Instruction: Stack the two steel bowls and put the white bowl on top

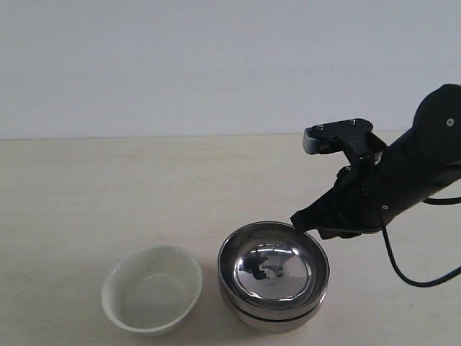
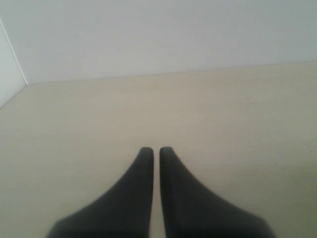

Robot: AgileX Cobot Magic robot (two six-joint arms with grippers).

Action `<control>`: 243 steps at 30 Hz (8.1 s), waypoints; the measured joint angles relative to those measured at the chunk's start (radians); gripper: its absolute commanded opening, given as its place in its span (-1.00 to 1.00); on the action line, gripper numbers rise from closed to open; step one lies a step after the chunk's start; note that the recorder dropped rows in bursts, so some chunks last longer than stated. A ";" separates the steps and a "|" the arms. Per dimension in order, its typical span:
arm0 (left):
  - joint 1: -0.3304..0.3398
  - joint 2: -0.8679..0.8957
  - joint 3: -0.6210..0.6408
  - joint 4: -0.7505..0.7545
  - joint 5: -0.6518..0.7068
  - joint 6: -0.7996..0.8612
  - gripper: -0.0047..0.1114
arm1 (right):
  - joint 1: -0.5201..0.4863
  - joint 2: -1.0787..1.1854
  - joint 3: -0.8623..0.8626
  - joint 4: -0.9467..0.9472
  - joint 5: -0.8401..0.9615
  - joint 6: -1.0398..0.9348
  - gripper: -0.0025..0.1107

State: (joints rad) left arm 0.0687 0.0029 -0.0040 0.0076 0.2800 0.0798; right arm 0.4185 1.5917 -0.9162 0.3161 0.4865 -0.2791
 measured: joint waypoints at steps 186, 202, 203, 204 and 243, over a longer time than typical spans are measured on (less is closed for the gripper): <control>0.000 0.000 0.000 0.000 0.002 0.000 -0.85 | -0.246 -1.586 0.917 -0.336 -0.156 0.304 -0.96; 0.000 0.000 0.000 0.000 0.002 0.000 -0.85 | -0.246 -1.586 0.917 -0.327 -0.141 0.316 -0.96; 0.000 0.000 0.000 0.000 0.002 0.002 -0.85 | -0.246 -1.586 0.917 -0.327 -0.141 0.316 -0.96; 0.000 0.000 0.000 0.011 0.002 0.014 -0.85 | -0.246 -1.586 0.917 -0.327 -0.141 0.316 -0.96; 0.000 0.053 -0.300 0.142 -0.543 -0.355 -0.85 | -0.246 -1.586 0.917 -0.323 -0.141 0.316 -0.96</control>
State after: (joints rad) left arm 0.0687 0.0560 -0.3040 0.1492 -0.2629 -0.2752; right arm 0.1724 0.0052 0.0005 -0.0066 0.3454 0.0369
